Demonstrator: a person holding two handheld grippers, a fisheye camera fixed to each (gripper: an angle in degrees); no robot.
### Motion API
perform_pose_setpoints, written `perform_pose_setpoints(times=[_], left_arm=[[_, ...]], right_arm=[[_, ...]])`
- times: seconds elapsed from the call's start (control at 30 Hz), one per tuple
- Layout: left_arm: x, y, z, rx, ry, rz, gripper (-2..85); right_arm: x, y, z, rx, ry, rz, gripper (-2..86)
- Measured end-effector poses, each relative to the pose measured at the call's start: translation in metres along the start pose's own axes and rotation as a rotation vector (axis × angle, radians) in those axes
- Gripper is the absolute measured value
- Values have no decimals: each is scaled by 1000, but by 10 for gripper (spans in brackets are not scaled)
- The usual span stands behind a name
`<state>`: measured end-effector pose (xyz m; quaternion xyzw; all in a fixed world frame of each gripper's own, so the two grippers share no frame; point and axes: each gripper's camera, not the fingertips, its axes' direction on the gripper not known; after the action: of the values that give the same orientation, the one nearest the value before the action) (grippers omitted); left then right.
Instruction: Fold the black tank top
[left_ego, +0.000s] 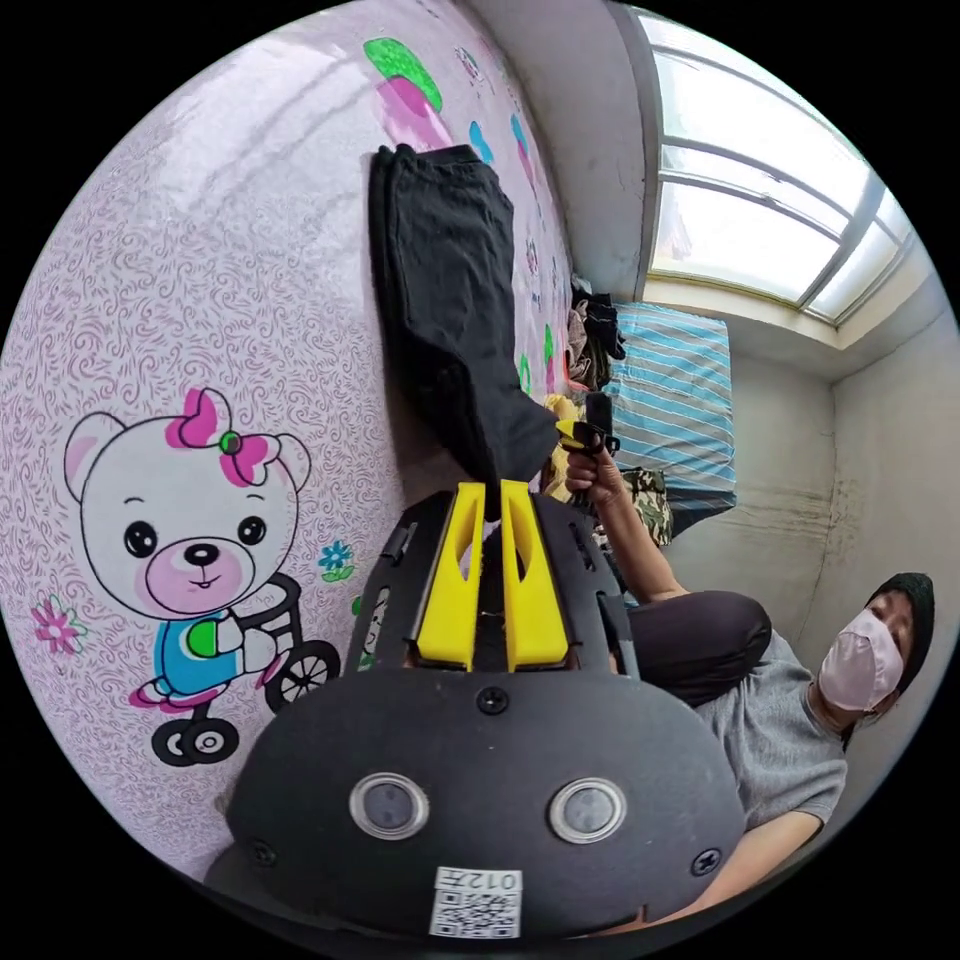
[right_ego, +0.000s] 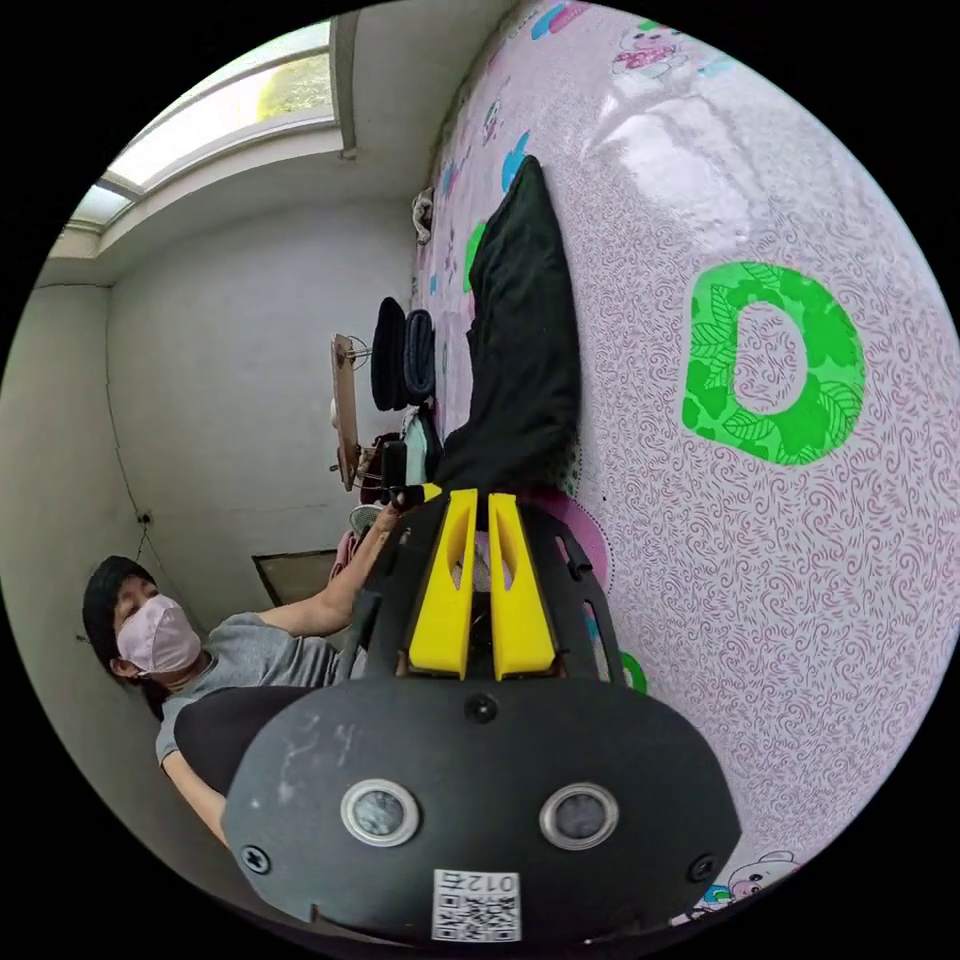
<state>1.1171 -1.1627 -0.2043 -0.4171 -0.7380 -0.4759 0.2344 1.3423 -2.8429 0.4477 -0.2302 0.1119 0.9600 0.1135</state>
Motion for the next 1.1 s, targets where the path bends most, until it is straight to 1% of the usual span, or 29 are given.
perform_pose_setpoints(times=[0.13,0.3,0.33,0.47,0.57,0.63,0.7,0.77,0.83,0.9,0.93,1.0,1.03,1.1], left_arm=[[24,47,-27,97,43,64,20],[68,135,-95,293,104,176,21],[74,147,-103,313,106,192,21],[122,239,-163,455,95,306,22],[151,312,-204,563,48,368,22],[157,354,-229,631,22,359,22],[158,405,-263,707,-61,308,22],[157,443,-290,772,-91,247,22],[167,484,-319,852,-141,224,23],[199,538,-350,950,-257,235,23],[207,550,-355,968,-298,236,23],[232,594,-363,1014,-450,188,23],[234,603,-362,1017,-479,164,22],[222,631,-344,1014,-536,34,21]], right_arm=[[3,-42,-20,53,-78,-149,-1],[-19,-108,-19,52,-132,-346,-1],[-26,-123,-15,40,-145,-392,-1],[-52,-178,7,-26,-172,-535,-1],[-60,-229,39,-122,-161,-589,-2],[-59,-266,70,-190,-144,-600,-2],[-53,-305,109,-267,-96,-599,-1],[-48,-352,161,-343,-69,-633,-1],[-43,-384,195,-371,-142,-656,-1],[-37,-412,225,-386,-211,-701,-1],[-29,-427,243,-395,-233,-734,0],[-4,-449,271,-425,-256,-750,0],[22,-463,287,-442,-257,-744,0],[73,-482,309,-478,-250,-721,0]])
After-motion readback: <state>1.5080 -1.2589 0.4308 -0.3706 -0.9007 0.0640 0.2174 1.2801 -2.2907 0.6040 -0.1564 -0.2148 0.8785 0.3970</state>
